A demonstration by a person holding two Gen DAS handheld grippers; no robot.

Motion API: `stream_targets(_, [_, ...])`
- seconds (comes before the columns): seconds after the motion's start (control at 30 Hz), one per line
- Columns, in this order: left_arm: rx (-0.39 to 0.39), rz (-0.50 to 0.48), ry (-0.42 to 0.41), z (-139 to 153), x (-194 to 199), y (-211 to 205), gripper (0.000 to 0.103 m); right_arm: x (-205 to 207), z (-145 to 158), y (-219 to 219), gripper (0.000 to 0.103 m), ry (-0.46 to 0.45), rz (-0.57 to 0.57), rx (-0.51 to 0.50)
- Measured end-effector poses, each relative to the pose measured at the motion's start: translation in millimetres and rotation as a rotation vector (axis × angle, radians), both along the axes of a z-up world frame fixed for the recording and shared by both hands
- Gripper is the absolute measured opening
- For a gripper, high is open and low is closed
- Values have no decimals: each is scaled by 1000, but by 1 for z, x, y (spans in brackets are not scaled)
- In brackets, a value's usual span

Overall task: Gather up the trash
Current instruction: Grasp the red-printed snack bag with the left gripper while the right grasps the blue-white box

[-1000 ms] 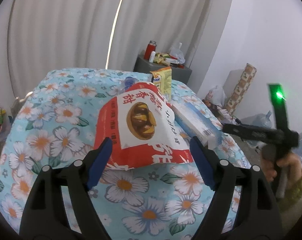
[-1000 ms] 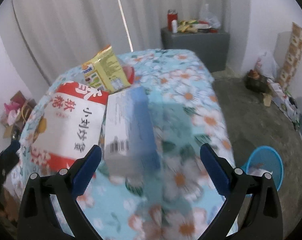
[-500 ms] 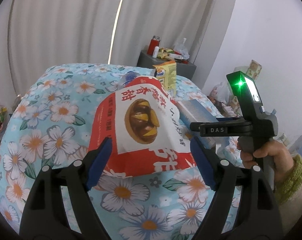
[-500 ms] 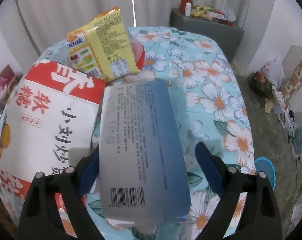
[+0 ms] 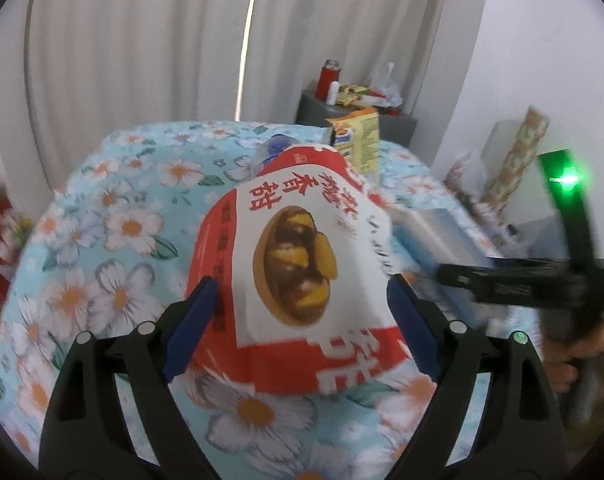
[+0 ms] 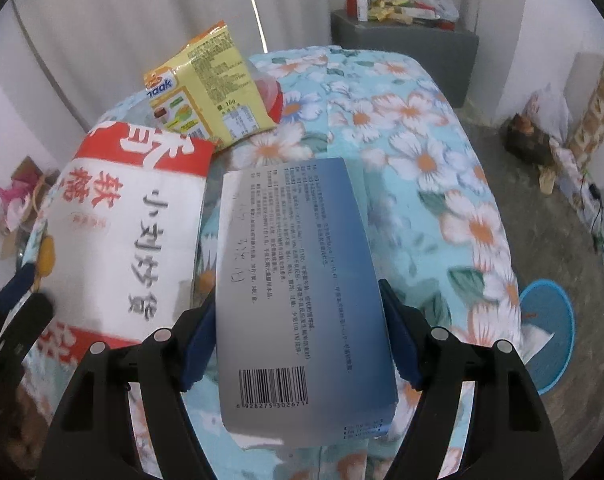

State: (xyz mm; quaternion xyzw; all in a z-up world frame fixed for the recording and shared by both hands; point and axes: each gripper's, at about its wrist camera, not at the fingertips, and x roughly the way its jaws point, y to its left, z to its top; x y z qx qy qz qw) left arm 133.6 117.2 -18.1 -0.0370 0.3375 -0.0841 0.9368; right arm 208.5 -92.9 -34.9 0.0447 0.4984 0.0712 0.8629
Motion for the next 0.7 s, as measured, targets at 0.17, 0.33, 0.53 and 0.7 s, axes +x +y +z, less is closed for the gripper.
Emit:
stream_targets(0.17, [145, 18, -16, -5, 2, -15, 83, -10, -3, -5, 72, 3, -14, 21])
stream_targets(0.33, [171, 54, 1, -6, 4, -11, 84, -10, -4, -3, 72, -2, -14, 14])
stream_targets(0.53, [165, 45, 40, -10, 12, -8, 84, -11, -4, -6, 72, 0, -17, 30])
stream_targets(0.7, [153, 61, 39, -9, 9, -2, 71, -11, -5, -5, 72, -3, -18, 27])
